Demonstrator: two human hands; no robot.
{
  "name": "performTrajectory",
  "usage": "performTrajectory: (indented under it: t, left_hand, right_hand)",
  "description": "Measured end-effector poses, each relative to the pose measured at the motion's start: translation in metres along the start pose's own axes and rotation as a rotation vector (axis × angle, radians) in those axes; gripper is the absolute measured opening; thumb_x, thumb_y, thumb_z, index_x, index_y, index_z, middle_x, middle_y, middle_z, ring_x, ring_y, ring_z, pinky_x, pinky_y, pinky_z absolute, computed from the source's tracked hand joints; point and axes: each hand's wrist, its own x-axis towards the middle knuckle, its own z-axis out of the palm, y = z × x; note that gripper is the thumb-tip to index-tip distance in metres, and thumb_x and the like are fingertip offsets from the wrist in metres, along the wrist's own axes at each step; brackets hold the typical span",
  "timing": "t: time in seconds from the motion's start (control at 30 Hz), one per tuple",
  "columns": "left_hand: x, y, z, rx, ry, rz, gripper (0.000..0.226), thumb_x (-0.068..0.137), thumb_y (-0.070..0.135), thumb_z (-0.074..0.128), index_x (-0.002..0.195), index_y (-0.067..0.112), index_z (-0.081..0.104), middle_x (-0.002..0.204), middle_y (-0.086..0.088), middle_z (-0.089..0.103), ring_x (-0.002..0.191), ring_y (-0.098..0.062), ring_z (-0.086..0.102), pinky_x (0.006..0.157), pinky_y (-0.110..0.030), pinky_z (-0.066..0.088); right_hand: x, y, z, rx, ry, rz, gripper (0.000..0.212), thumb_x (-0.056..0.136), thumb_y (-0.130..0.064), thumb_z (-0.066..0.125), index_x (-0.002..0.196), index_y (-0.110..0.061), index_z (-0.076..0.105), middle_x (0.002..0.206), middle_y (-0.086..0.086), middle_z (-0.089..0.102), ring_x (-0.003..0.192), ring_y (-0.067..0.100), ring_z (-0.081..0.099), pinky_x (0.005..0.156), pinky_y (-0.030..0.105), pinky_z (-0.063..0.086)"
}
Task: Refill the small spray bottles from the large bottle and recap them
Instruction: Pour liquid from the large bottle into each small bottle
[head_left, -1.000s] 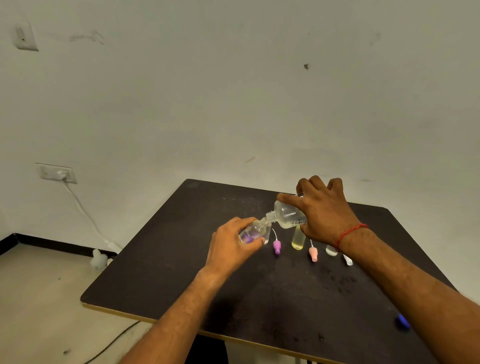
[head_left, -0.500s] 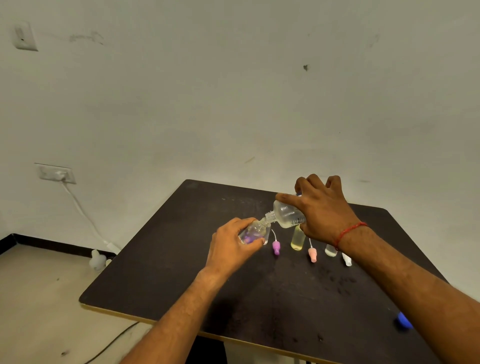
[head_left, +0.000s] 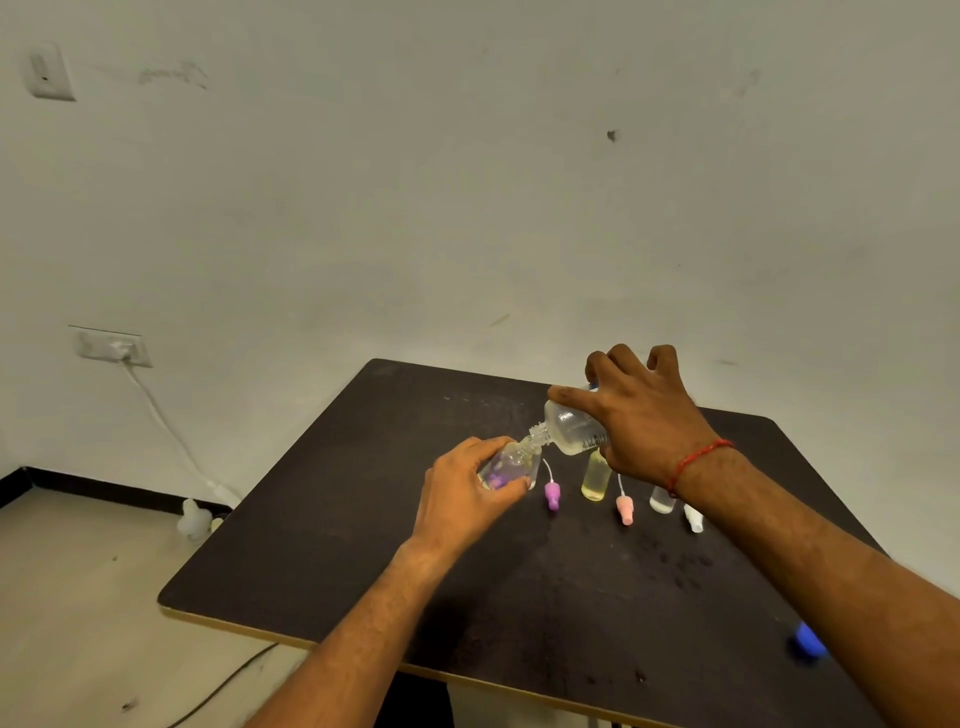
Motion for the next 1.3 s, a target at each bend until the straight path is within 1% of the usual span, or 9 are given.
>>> performTrajectory:
  t: [0.2, 0.33, 0.5, 0.63, 0.8, 0.93, 1.1, 1.23, 1.3]
  left_hand:
    - [0.0, 0.0, 0.0, 0.003, 0.007, 0.003, 0.051, 0.08, 0.042, 0.08, 0.127, 0.029, 0.067, 0.11, 0.017, 0.066, 0.096, 0.006, 0.062, 0.077, -0.006, 0.049]
    - [0.0, 0.0, 0.001, -0.033, 0.009, -0.003, 0.052, 0.079, 0.042, 0.081, 0.127, 0.029, 0.067, 0.111, 0.017, 0.067, 0.097, 0.005, 0.063, 0.077, -0.006, 0.05]
    - [-0.001, -0.001, 0.003, -0.086, 0.002, -0.013, 0.053, 0.078, 0.043, 0.082, 0.127, 0.03, 0.067, 0.117, 0.017, 0.07, 0.104, 0.004, 0.064, 0.083, -0.01, 0.053]
    - [-0.001, -0.004, 0.003, -0.1, -0.02, -0.031, 0.054, 0.079, 0.046, 0.082, 0.129, 0.031, 0.067, 0.12, 0.018, 0.07, 0.105, 0.001, 0.065, 0.081, -0.009, 0.052]
    - [0.003, -0.015, 0.0, -0.068, -0.038, -0.061, 0.053, 0.079, 0.052, 0.079, 0.127, 0.033, 0.067, 0.118, 0.019, 0.071, 0.105, 0.003, 0.064, 0.088, -0.017, 0.054]
    - [0.01, -0.032, -0.002, -0.03, -0.045, -0.128, 0.053, 0.078, 0.057, 0.078, 0.125, 0.037, 0.066, 0.113, 0.023, 0.07, 0.1, 0.0, 0.066, 0.088, -0.022, 0.054]
    - [0.024, -0.052, -0.005, 0.009, -0.048, -0.201, 0.048, 0.081, 0.048, 0.078, 0.125, 0.035, 0.064, 0.111, 0.022, 0.067, 0.098, 0.001, 0.063, 0.086, -0.02, 0.049]
    - [0.04, -0.071, -0.001, 0.061, -0.047, -0.255, 0.048, 0.084, 0.045, 0.078, 0.128, 0.034, 0.062, 0.117, 0.012, 0.071, 0.105, -0.01, 0.066, 0.094, -0.037, 0.056]
    - [0.046, -0.079, 0.003, 0.076, -0.056, -0.275, 0.047, 0.085, 0.044, 0.077, 0.128, 0.033, 0.062, 0.118, 0.009, 0.071, 0.107, -0.012, 0.066, 0.096, -0.041, 0.056]
  right_hand:
    - [-0.001, 0.0, 0.003, 0.007, 0.016, 0.021, 0.087, 0.06, -0.039, 0.085, 0.136, -0.043, 0.044, 0.116, 0.004, 0.053, 0.111, 0.026, 0.047, 0.088, 0.05, 0.033]
    - [-0.006, -0.001, 0.008, 0.046, 0.015, 0.043, 0.083, 0.068, -0.043, 0.078, 0.14, -0.042, 0.037, 0.118, 0.003, 0.053, 0.113, 0.024, 0.048, 0.089, 0.049, 0.032]
    - [-0.017, -0.006, 0.022, 0.212, -0.028, 0.115, 0.079, 0.076, -0.053, 0.065, 0.143, -0.043, 0.023, 0.122, -0.004, 0.053, 0.115, 0.019, 0.047, 0.095, 0.045, 0.029]
    - [-0.026, -0.014, 0.031, 0.414, -0.06, 0.224, 0.074, 0.078, -0.061, 0.061, 0.14, -0.042, 0.026, 0.126, -0.008, 0.057, 0.117, 0.016, 0.052, 0.101, 0.045, 0.028]
    - [-0.039, -0.026, 0.045, 0.67, -0.088, 0.378, 0.073, 0.074, -0.066, 0.067, 0.134, -0.039, 0.035, 0.126, -0.011, 0.062, 0.113, 0.015, 0.06, 0.101, 0.043, 0.034]
    - [-0.051, -0.033, 0.056, 0.859, -0.072, 0.463, 0.08, 0.07, -0.065, 0.071, 0.135, -0.031, 0.04, 0.124, -0.005, 0.065, 0.111, 0.019, 0.062, 0.102, 0.044, 0.045]
    - [-0.061, -0.04, 0.067, 0.967, -0.054, 0.519, 0.081, 0.066, -0.061, 0.078, 0.133, -0.031, 0.043, 0.122, -0.005, 0.065, 0.11, 0.018, 0.063, 0.098, 0.04, 0.051]
    - [-0.064, -0.044, 0.078, 0.994, -0.061, 0.554, 0.089, 0.062, -0.065, 0.077, 0.136, -0.031, 0.041, 0.124, -0.006, 0.064, 0.11, 0.018, 0.063, 0.096, 0.043, 0.053]
    - [-0.066, -0.046, 0.083, 1.008, -0.063, 0.572, 0.094, 0.061, -0.068, 0.075, 0.139, -0.03, 0.039, 0.126, -0.006, 0.063, 0.111, 0.019, 0.062, 0.096, 0.044, 0.053]
